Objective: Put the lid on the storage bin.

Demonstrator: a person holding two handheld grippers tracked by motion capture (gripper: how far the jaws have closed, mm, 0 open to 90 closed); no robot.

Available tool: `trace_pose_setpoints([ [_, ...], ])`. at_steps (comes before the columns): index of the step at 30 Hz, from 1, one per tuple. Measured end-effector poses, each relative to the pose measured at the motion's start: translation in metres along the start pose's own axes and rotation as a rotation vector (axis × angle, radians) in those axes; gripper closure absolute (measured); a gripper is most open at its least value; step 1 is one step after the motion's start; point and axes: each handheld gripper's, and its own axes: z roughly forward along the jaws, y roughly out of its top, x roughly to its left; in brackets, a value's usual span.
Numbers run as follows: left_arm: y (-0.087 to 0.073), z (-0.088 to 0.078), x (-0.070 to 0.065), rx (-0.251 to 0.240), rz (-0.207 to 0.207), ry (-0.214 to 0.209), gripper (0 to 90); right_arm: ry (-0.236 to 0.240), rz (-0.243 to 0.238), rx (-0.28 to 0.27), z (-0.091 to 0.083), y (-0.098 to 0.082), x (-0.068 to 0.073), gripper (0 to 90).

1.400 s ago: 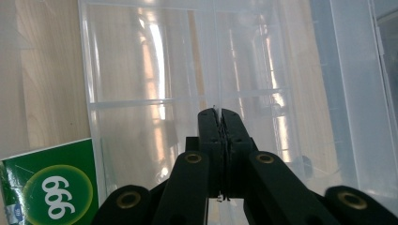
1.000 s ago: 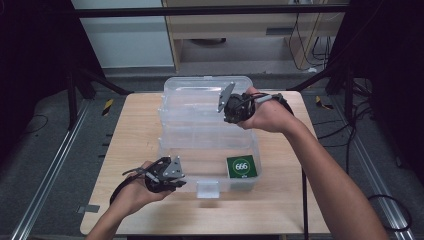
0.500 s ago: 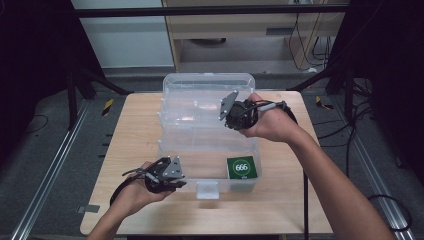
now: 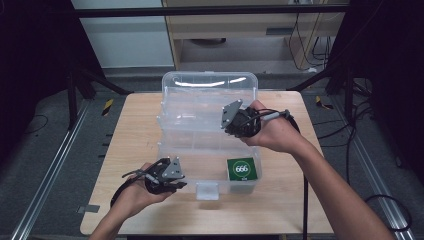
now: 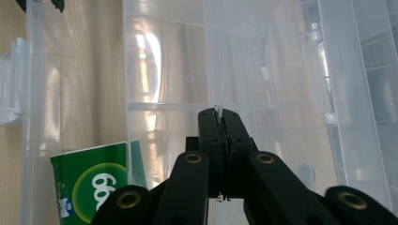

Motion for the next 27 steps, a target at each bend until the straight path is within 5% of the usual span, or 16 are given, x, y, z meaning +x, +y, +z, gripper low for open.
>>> trace_pose_setpoints([
  [15,0.0,0.002,-0.006,-0.013,-0.006,0.034,71.3,0.0,-0.016,-0.042,-0.007,-0.008,0.025,88.1],
  [27,0.003,0.004,-0.017,-0.032,-0.022,0.043,73.0,-0.003,-0.022,-0.044,-0.008,-0.01,0.023,87.3],
])
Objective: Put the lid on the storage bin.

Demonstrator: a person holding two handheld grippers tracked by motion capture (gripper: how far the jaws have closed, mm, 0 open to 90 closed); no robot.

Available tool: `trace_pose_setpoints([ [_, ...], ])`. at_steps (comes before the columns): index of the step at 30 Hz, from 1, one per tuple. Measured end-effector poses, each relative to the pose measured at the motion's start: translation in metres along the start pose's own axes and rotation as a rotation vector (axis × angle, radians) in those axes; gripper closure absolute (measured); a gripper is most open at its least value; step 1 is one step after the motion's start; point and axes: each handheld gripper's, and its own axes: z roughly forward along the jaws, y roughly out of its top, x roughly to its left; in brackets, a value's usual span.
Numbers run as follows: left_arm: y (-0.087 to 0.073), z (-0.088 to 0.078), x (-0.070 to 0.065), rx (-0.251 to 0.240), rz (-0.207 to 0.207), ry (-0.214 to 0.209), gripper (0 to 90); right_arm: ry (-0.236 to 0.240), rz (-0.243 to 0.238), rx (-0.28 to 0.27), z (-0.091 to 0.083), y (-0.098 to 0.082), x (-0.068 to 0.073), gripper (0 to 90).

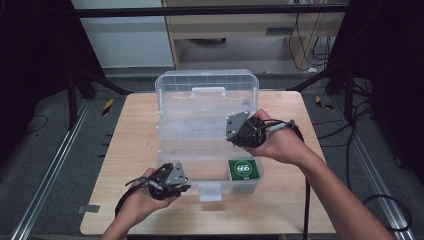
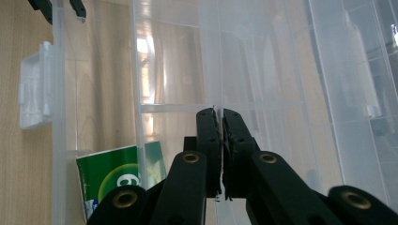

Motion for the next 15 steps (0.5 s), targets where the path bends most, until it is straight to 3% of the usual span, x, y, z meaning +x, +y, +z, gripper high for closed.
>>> trace_pose_setpoints([
  [15,0.0,0.002,0.002,-0.014,-0.005,0.011,71.6,-0.001,0.006,-0.025,-0.003,-0.005,0.012,87.3],
])
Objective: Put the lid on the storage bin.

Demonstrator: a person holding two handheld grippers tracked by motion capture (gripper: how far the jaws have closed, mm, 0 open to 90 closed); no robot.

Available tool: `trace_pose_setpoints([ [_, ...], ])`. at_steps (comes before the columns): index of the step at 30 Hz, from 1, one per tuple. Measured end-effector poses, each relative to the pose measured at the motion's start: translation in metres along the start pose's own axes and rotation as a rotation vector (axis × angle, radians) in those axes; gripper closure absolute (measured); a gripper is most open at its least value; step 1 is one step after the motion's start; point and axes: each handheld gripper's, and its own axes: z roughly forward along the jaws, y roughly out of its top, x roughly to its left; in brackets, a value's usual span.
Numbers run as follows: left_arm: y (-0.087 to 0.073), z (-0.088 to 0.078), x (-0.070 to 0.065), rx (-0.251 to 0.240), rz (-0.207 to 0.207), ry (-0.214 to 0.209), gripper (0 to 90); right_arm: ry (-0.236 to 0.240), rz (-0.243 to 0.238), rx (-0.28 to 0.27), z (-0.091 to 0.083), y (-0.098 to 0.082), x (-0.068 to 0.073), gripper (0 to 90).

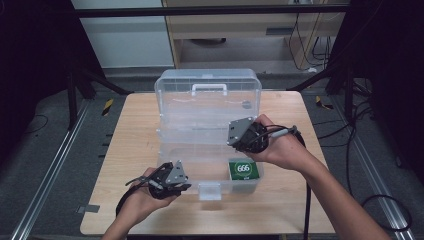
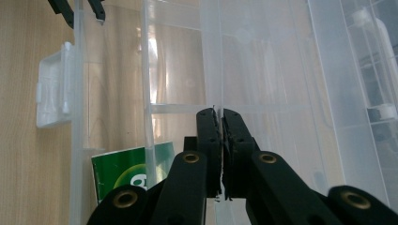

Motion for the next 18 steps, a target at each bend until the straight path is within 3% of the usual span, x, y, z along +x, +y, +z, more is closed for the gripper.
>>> trace_pose_setpoints([
  [6,0.001,0.003,0.001,-0.007,0.007,0.013,71.3,-0.005,0.013,-0.002,0.002,-0.002,-0.006,87.0],
  [18,0.001,0.002,0.0,-0.007,0.012,0.013,70.9,0.027,-0.001,-0.019,0.0,-0.011,0.019,86.8],
])
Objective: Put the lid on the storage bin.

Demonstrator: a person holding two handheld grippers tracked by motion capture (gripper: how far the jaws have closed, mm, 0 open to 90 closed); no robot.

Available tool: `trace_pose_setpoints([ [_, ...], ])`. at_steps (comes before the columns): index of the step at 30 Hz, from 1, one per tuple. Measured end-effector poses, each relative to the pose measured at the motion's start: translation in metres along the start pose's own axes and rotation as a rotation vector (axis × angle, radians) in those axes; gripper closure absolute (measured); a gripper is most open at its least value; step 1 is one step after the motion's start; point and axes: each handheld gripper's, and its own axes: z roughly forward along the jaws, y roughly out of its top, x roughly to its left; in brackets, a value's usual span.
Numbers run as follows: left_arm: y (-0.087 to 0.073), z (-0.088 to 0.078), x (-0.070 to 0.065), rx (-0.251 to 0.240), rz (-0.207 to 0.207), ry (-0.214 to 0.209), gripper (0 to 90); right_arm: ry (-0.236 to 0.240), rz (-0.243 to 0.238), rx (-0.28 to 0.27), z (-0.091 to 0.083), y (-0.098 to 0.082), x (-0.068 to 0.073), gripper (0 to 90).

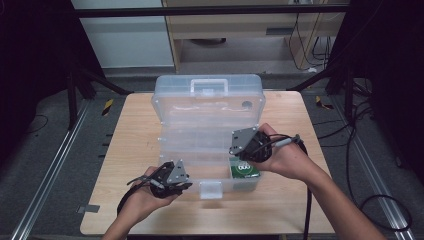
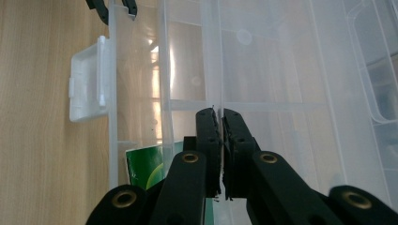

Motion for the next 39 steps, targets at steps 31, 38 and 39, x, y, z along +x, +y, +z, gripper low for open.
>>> trace_pose_setpoints([
  [31,0.001,-0.115,0.045,-0.312,-0.265,0.02,74.9,-0.006,0.006,-0.005,-0.003,-0.001,-0.004,86.7],
  [38,0.0,-0.118,0.078,-0.314,-0.374,0.068,85.7,-0.016,0.005,-0.009,-0.003,-0.001,-0.002,86.5],
  [39,0.0,-0.117,0.081,-0.322,-0.391,0.064,86.8,-0.013,0.004,-0.009,-0.003,-0.001,-0.002,86.4],
])
